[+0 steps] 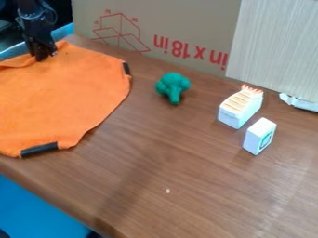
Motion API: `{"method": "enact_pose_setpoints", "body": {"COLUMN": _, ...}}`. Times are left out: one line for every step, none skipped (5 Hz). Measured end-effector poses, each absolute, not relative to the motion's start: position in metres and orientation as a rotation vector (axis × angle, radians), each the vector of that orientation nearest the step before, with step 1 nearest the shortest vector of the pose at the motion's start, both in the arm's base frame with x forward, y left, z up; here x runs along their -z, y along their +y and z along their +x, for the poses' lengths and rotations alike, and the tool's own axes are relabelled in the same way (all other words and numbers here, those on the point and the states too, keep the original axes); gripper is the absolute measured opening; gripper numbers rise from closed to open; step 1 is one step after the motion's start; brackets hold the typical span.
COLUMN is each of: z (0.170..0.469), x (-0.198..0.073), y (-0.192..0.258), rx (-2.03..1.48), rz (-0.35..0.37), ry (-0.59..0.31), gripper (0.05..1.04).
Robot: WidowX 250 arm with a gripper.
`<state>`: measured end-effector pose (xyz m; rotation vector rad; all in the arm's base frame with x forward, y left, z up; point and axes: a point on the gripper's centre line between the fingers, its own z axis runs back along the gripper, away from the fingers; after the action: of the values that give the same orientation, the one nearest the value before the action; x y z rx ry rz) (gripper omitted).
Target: Folded left top corner to right bottom corner
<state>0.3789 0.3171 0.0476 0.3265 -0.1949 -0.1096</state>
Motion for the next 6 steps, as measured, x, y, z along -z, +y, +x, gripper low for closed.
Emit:
{"method": "enact_pose_setpoints", "body": {"z": 0.368, "x": -0.049, "y": 0.312, "rx": 0.11, "rz": 0.3, "ry": -0.2, "gripper": 0.07}}
{"method": "enact_pose_setpoints", "body": {"z": 0.361, "x": -0.06, "y": 0.303, "rx": 0.125, "rz": 0.283, "ry": -0.229, "gripper": 0.052}}
{"method": "enact_pose_setpoints", "body": {"z": 0.351, "x": -0.089, "y": 0.292, "rx": 0.15, "rz": 0.264, "ry": -0.294, "gripper": 0.051}}
{"method": "enact_pose_setpoints", "body": {"z": 0.343, "x": -0.112, "y": 0.278, "rx": 0.185, "rz": 0.239, "ry": -0.348, "gripper": 0.051}}
{"method": "enact_pose_setpoints", "body": {"z": 0.334, "x": -0.127, "y": 0.261, "rx": 0.237, "rz": 0.223, "ry": -0.385, "gripper": 0.05}}
{"method": "enact_pose_setpoints", "body": {"z": 0.318, "x": -0.128, "y": 0.243, "rx": 0.296, "rz": 0.211, "ry": -0.388, "gripper": 0.05}}
